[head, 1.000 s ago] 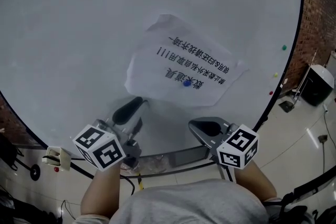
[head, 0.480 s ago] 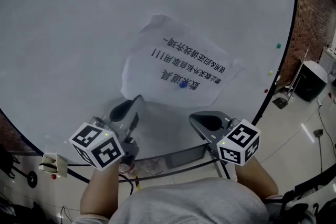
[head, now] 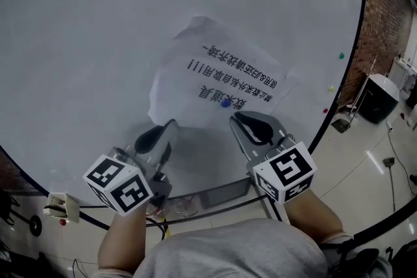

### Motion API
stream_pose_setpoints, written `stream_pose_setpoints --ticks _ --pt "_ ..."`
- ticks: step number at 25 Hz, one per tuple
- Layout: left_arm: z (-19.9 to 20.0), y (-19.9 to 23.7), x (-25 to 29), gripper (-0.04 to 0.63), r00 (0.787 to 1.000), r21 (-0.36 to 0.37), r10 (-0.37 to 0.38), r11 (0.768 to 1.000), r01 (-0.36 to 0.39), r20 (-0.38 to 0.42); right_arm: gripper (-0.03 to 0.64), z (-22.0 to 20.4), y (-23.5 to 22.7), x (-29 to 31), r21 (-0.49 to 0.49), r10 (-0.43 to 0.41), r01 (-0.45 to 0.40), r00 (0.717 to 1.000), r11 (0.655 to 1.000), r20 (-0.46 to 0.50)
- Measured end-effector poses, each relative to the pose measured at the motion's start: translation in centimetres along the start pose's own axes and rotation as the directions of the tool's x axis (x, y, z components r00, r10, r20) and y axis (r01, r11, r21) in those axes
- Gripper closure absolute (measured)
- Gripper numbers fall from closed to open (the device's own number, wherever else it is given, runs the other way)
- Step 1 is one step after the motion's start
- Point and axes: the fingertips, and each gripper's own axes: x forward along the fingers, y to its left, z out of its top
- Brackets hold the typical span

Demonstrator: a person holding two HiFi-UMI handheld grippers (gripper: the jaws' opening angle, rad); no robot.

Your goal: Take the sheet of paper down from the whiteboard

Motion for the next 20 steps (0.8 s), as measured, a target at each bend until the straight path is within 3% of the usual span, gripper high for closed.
stream_pose_setpoints --ticks 2,6,10,16,20 --pt "0.0 0.0 0.0 0.594 1.000 -0.006 -0.003 1.000 0.003 0.000 0.530 1.1 0.0 0.4 -0.043 -0.040 0.041 0.999 0.998 0.033" --pt "0.0 -0.1 -0.1 0.594 1.000 -0.011 -0.016 1.000 0.016 0.000 0.525 2.3 -0.2 1.0 -0.144 -0.130 0.140 0.989 0.980 0.075" --pt "0.0 -0.3 0.0 0.594 1.000 -0.004 -0.021 1.000 0.021 0.000 0.525 2.2 0.1 1.7 -0.311 -0.203 0.207 0.978 0.927 0.045" --pt "-0.1 -0.6 -0.1 0.594 0.999 -0.005 -0.038 0.999 0.038 -0.008 0.526 1.6 -0.2 2.8 -0.307 -0.238 0.245 0.969 0.920 0.059" --pt "-0.2 -0.3 0.1 0.594 0.999 -0.010 -0.040 0.999 0.040 -0.016 0.535 1.8 -0.5 2.8 -0.274 -0.232 0.238 0.971 0.932 0.055"
